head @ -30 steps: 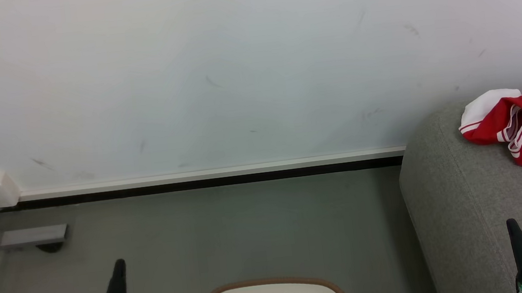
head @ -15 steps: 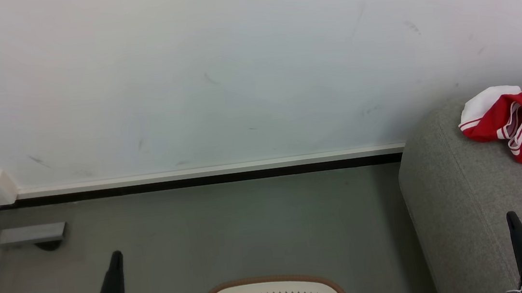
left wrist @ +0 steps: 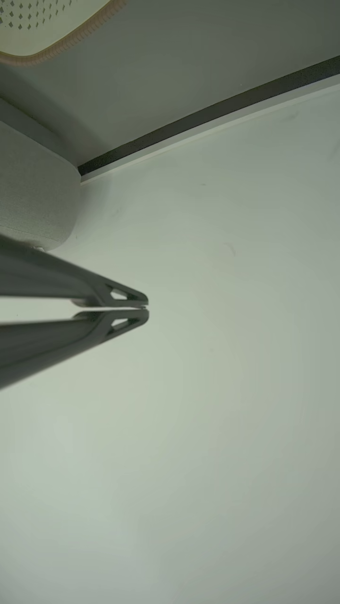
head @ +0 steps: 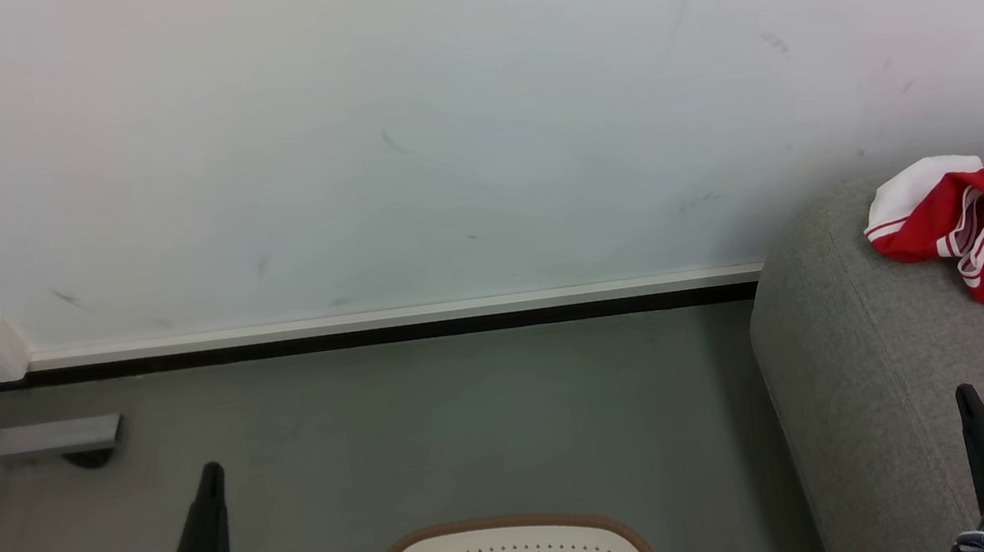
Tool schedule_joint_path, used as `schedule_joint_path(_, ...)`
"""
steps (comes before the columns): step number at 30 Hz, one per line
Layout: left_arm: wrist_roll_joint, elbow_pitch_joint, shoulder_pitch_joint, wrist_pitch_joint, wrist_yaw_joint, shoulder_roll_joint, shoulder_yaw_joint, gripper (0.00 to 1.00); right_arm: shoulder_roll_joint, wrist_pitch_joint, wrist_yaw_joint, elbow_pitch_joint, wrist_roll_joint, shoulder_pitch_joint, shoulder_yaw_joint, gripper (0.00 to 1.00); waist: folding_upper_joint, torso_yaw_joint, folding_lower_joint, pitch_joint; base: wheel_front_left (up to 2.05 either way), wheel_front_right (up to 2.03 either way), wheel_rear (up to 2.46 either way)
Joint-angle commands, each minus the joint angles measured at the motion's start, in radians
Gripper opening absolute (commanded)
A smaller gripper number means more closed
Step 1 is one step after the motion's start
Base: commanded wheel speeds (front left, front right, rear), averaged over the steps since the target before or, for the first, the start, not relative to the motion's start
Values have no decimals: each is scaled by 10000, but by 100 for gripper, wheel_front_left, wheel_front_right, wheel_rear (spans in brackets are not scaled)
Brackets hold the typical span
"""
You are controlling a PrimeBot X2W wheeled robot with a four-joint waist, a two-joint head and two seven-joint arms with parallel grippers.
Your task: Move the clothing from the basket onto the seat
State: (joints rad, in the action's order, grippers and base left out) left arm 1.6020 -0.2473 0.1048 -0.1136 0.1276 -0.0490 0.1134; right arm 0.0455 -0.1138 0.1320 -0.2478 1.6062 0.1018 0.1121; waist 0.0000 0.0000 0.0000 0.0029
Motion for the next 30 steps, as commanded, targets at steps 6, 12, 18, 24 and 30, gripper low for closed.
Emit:
schedule_joint_path(6, 172, 42, 82, -47, 59, -20, 37, 0, 87, -39, -24, 62, 77, 143, 45, 0, 0, 0, 0, 2, 0, 0, 0)
schedule_joint_path(12, 171, 43, 82, -47, 59, -20, 36, 0, 86, -39, -24, 60, 78, 143, 45, 0, 0, 0, 0, 2, 0, 0, 0)
schedule_joint_path(18, 171, 42, 81, -46, 59, -20, 36, 0, 86, -38, -24, 60, 78, 143, 45, 0, 0, 0, 0, 2, 0, 0, 0)
schedule_joint_path(24, 172, 42, 81, -46, 59, -20, 35, 0, 86, -38, -24, 60, 78, 142, 44, 0, 0, 0, 0, 2, 0, 0, 0)
schedule_joint_path(30, 172, 43, 81, -45, 59, -20, 34, 0, 86, -38, -24, 61, 78, 142, 44, 0, 0, 0, 0, 2, 0, 0, 0)
